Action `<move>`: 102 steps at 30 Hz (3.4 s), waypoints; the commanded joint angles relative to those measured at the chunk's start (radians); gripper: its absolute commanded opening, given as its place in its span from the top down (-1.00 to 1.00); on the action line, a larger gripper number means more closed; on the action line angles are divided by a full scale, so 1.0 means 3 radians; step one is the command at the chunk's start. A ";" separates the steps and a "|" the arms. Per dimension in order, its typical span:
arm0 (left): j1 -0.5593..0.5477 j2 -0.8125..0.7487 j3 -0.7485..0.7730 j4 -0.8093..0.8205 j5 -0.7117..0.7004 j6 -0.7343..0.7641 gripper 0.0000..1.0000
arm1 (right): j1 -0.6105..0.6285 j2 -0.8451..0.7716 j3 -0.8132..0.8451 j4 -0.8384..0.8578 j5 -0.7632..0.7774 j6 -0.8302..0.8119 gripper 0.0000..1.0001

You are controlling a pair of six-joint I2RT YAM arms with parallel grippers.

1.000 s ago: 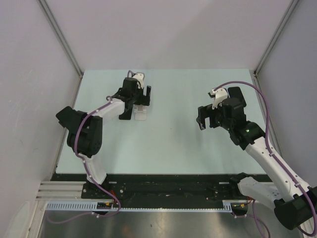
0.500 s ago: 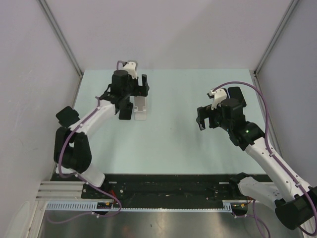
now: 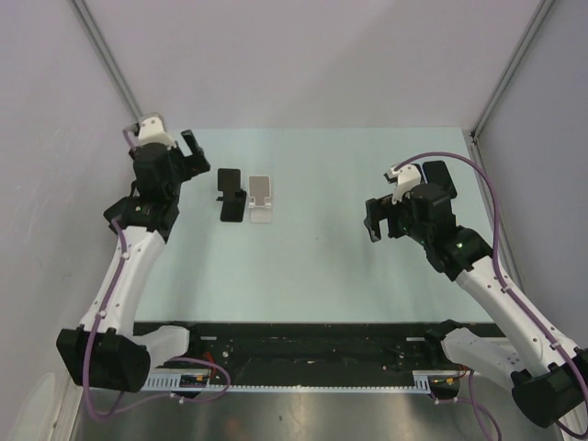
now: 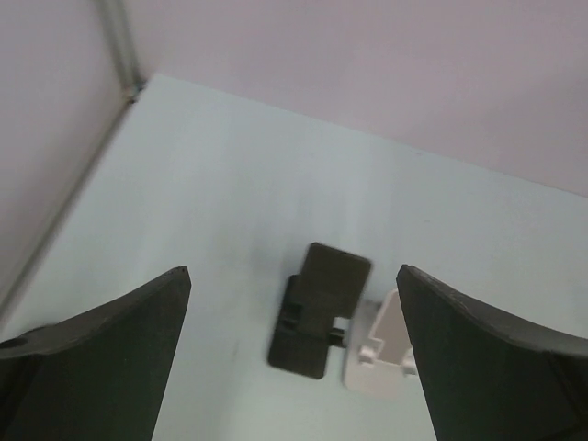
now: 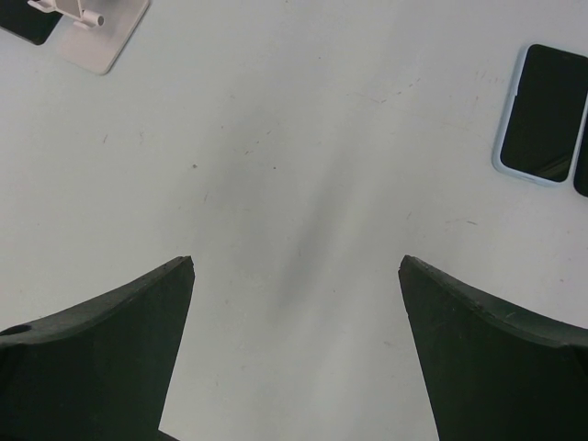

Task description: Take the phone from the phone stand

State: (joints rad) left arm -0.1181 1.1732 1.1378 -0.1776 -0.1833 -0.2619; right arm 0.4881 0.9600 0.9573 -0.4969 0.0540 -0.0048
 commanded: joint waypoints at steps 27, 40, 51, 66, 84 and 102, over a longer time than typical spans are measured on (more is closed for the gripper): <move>0.1166 -0.0649 -0.0735 -0.0027 -0.1976 0.0116 -1.00 | 0.0065 0.0251 0.0005 0.0184 -0.0369 -0.0081 -0.99; 0.1268 -0.0260 -0.0883 0.0167 -0.1659 -0.0150 -1.00 | 0.0239 0.0257 -0.0103 0.0219 -0.0246 -0.0158 -0.99; 0.1309 -0.0091 -0.0960 0.0208 -0.1624 -0.0196 -0.88 | 0.0331 0.0262 -0.0118 0.0219 -0.0185 -0.0178 -1.00; 0.0870 -0.0576 -0.0996 0.0193 -0.1393 0.0070 0.25 | 0.0413 0.0200 -0.0123 0.0209 0.0030 -0.0194 -1.00; -0.1201 -0.1012 -0.0566 -0.0426 -0.0075 0.0249 0.80 | 0.0428 -0.0060 -0.0123 0.0291 -0.0011 -0.0117 -0.99; -0.1943 0.0215 0.0186 0.0166 0.0963 0.0454 0.78 | 0.0423 -0.0505 -0.0149 0.0260 -0.0149 0.0425 -0.99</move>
State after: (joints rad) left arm -0.6910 1.2121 1.1011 -0.3576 0.0124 -0.1532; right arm 0.6098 0.8257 0.9161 -0.4374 0.0360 0.0875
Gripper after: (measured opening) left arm 0.796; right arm 0.995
